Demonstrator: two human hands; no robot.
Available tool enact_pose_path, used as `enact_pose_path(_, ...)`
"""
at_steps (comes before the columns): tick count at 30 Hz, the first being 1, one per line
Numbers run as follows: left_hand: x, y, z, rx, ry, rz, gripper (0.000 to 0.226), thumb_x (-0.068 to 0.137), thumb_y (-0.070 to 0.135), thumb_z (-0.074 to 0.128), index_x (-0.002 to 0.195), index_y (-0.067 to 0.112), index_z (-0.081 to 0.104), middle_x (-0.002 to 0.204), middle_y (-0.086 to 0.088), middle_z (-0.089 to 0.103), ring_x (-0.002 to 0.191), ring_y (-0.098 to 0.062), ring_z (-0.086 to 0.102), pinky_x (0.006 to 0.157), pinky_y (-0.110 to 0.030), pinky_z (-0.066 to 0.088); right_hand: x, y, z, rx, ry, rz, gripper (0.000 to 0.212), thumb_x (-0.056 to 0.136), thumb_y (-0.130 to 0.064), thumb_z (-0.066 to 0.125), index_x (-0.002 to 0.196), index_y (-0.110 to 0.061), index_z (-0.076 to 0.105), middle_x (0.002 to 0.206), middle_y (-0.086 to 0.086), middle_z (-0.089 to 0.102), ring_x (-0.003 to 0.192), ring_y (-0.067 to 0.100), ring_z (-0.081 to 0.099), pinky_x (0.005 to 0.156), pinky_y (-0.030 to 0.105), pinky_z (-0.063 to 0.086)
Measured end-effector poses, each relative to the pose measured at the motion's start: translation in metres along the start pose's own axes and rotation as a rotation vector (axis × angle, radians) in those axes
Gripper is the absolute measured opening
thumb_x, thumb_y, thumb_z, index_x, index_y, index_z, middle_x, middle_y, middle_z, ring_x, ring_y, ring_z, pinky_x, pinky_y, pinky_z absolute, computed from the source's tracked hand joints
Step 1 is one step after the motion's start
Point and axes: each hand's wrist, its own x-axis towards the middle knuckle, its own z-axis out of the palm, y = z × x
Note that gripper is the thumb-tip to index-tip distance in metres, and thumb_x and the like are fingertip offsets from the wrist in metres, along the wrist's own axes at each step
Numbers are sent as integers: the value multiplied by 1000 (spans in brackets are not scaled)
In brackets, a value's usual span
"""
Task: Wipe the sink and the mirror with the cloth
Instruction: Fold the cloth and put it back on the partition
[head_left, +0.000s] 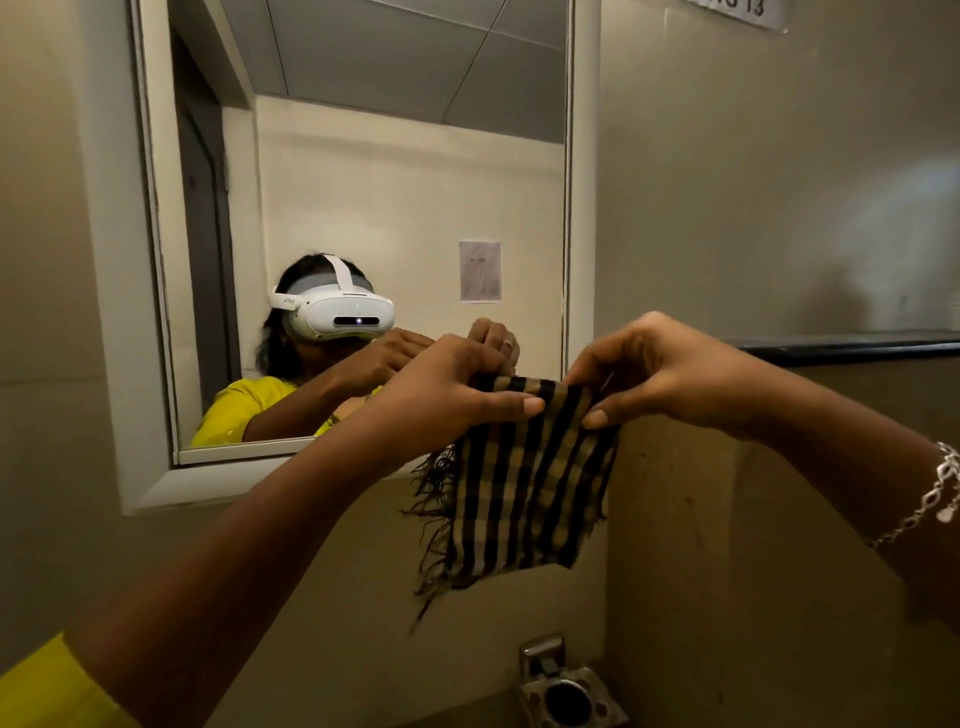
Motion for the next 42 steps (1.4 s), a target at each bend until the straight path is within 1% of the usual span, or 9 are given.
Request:
enact_pose_path(5,4,4,0,-93,-122,-24,10,79,12,63,83,3,61,75,-2,58,75,-11,59,63,-13,49,-5,4,-20,38,36,-4,21,70,0,67,90,-5,68,87,8,71,80,17,69,70,28,58)
enact_pose_path(9,24,25,4,-188,-123,14,40,71,16,64,99,-11,56,86,-14,59,84,-24,59,72,-28,50,-14,4,-60,82,-20,1,38,56,-18,80,89,-3,70,86,12,73,79,22,71,69,27,60)
enact_pose_path(13,54,58,8,-272,-80,18,6,80,5,59,86,6,61,76,-1,62,70,-8,62,60,-17,53,-17,3,-115,81,-26,-5,66,31,-40,90,87,-8,73,83,11,74,76,20,72,63,23,58)
enact_pose_path(19,112,94,25,-259,52,66,9,78,0,60,85,4,62,80,-7,64,72,-15,65,57,-21,56,-7,15,-193,-43,-19,-8,69,18,-43,91,78,-15,75,81,9,74,76,18,72,57,20,56)
enact_pose_path(22,147,100,35,-228,125,79,7,82,0,57,86,4,61,81,-6,62,72,-13,64,54,-19,54,4,35,-226,-56,-24,13,65,23,-37,92,80,-13,74,82,10,74,77,20,72,57,21,57)
enact_pose_path(27,210,98,63,-108,273,111,8,84,1,56,80,8,58,80,-4,59,75,-13,60,60,-18,55,36,82,-265,-110,84,58,18,76,7,62,87,-7,66,84,11,69,71,14,71,63,24,60)
enact_pose_path(32,269,72,89,46,483,205,18,85,1,56,77,17,58,90,-8,62,86,-23,62,75,-27,55,68,133,-278,-171,275,-74,22,77,13,60,78,-8,64,79,11,64,71,20,63,69,29,56)
enact_pose_path(36,293,48,108,243,570,255,11,85,2,57,90,10,63,90,-1,63,81,-10,60,63,-10,50,87,174,-268,-325,408,-170,30,73,11,65,69,-19,61,78,7,64,78,21,60,74,33,51)
enact_pose_path(42,288,24,131,291,518,288,17,81,-3,62,92,7,67,91,-4,67,85,-15,63,71,-17,53,67,209,-251,-442,344,-246,36,76,10,62,68,-25,58,80,4,66,81,22,65,74,28,53)
